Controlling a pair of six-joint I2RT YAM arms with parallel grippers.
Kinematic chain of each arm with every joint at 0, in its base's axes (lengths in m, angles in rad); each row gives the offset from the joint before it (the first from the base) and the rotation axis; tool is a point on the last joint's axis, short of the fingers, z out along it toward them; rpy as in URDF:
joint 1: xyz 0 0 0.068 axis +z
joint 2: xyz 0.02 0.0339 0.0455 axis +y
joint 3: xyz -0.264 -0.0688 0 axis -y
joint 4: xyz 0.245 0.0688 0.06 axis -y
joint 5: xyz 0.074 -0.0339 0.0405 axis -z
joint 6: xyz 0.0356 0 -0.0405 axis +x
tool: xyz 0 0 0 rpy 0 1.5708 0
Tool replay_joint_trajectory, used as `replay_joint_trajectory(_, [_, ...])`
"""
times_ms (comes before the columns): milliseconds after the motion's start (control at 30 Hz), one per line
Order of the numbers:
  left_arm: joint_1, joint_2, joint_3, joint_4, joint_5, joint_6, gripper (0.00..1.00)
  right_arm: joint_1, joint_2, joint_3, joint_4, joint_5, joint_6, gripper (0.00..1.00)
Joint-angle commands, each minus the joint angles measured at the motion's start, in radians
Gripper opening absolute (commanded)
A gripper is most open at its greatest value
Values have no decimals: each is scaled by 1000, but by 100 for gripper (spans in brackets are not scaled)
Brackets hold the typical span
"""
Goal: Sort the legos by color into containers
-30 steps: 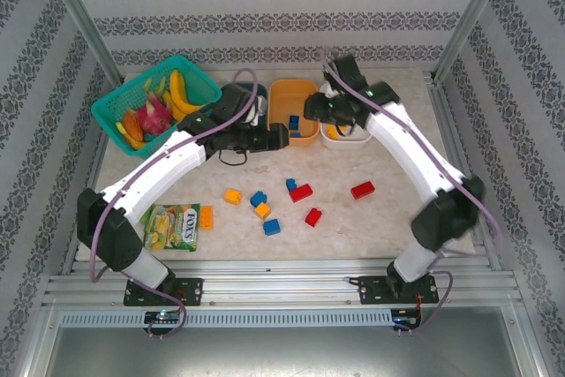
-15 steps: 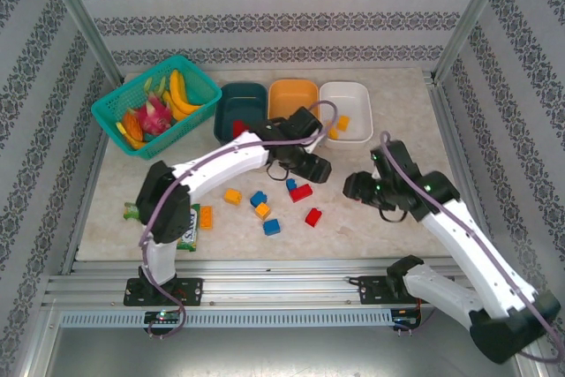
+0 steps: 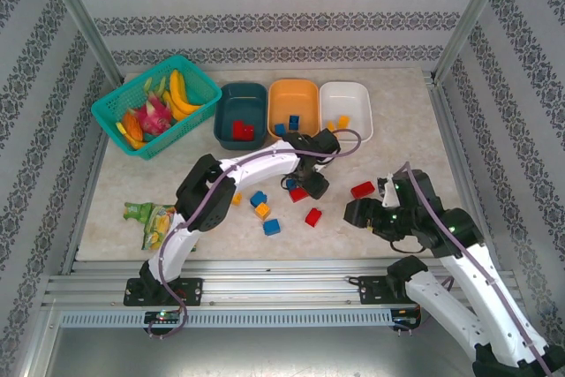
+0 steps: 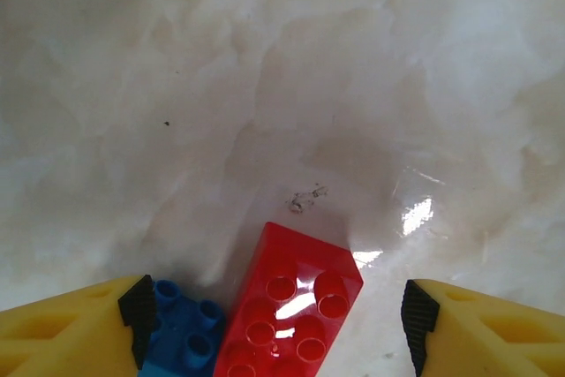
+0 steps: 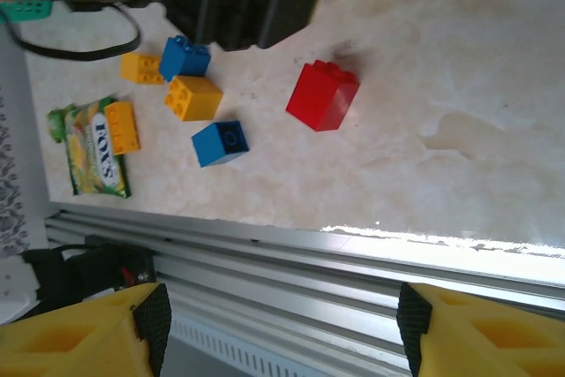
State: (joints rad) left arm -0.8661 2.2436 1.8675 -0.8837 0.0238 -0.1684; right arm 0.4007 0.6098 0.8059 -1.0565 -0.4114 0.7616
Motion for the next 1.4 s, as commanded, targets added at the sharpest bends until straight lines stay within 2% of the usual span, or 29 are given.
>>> replay_joint_trajectory(0, [-45, 38, 59, -71, -69, 73, 76, -16, -27, -22, -12, -37, 14, 71])
replay_joint_trajectory(400, [-62, 82, 42, -95, -123, 70, 59, -26, -32, -35, 15, -30, 40, 70])
replay_joint_trajectory(700, [-68, 49, -9, -68, -170, 39, 37, -29, -26, -45, 39, -29, 50, 69])
replay_joint_trajectory(900, [-54, -4, 65, -79, -180, -2, 32, -31, -4, -36, 65, -38, 39, 69])
replay_joint_trajectory(1033, [2, -61, 157, -106, -156, -79, 34, -30, 31, -17, 119, -62, 20, 69])
replay_joint_trajectory(1167, [101, -150, 154, -79, -111, -153, 37, -30, 100, 14, 281, -126, 11, 70])
replay_joint_trajectory(1367, [287, -216, 126, -28, -42, -206, 38, -16, 313, 135, 489, -162, -5, 72])
